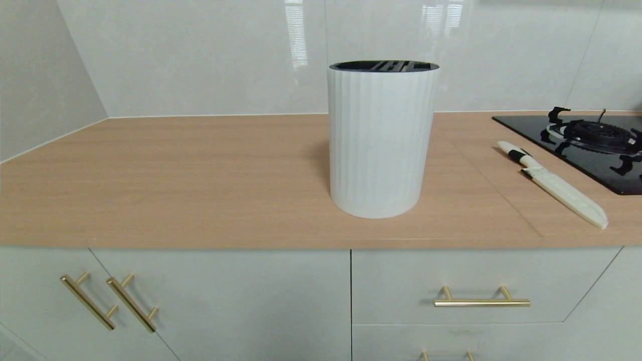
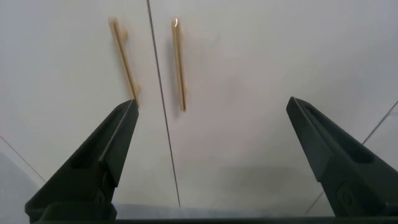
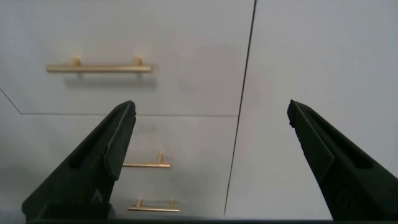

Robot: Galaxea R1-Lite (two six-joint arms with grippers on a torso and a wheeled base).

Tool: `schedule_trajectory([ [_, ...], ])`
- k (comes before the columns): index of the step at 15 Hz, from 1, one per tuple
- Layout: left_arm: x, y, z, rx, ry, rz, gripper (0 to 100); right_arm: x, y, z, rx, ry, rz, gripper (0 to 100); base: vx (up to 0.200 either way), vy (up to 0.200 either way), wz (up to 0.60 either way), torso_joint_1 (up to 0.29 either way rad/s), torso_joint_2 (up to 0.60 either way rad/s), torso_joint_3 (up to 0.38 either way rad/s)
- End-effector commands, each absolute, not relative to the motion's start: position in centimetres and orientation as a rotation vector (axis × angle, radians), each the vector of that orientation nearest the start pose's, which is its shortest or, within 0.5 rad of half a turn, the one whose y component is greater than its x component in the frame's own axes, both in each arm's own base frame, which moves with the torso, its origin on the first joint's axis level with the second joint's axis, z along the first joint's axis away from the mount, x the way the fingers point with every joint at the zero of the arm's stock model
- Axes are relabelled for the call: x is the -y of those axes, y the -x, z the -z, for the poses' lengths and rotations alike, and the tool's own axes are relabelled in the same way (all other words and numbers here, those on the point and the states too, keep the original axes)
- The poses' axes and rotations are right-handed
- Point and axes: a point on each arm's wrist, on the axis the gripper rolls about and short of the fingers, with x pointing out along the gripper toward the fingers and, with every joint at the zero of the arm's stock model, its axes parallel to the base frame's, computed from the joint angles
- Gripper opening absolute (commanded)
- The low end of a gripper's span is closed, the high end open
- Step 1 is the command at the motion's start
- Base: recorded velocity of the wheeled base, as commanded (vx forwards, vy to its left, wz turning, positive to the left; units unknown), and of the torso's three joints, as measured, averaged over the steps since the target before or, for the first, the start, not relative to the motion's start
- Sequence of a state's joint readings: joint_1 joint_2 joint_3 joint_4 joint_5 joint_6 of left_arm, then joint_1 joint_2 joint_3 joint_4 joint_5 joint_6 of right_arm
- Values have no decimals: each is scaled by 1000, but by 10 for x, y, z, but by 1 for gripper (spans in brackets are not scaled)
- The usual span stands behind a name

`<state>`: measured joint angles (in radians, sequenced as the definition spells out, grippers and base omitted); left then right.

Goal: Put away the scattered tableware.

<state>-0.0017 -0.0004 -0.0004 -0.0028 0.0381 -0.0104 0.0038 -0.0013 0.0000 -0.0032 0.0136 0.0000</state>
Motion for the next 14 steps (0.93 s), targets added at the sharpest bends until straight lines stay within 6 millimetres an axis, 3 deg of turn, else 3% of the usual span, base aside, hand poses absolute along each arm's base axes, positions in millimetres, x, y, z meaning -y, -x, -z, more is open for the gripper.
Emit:
schedule_trajectory([
  [1,-1,23,-76,3,11,-37,100,0,23,-76,3,0,-18,100,0,0,0,124,-481,-339],
  [14,-1,23,-76,5,11,-37,100,0,23,-76,3,0,-18,100,0,0,0,169,-484,-314],
])
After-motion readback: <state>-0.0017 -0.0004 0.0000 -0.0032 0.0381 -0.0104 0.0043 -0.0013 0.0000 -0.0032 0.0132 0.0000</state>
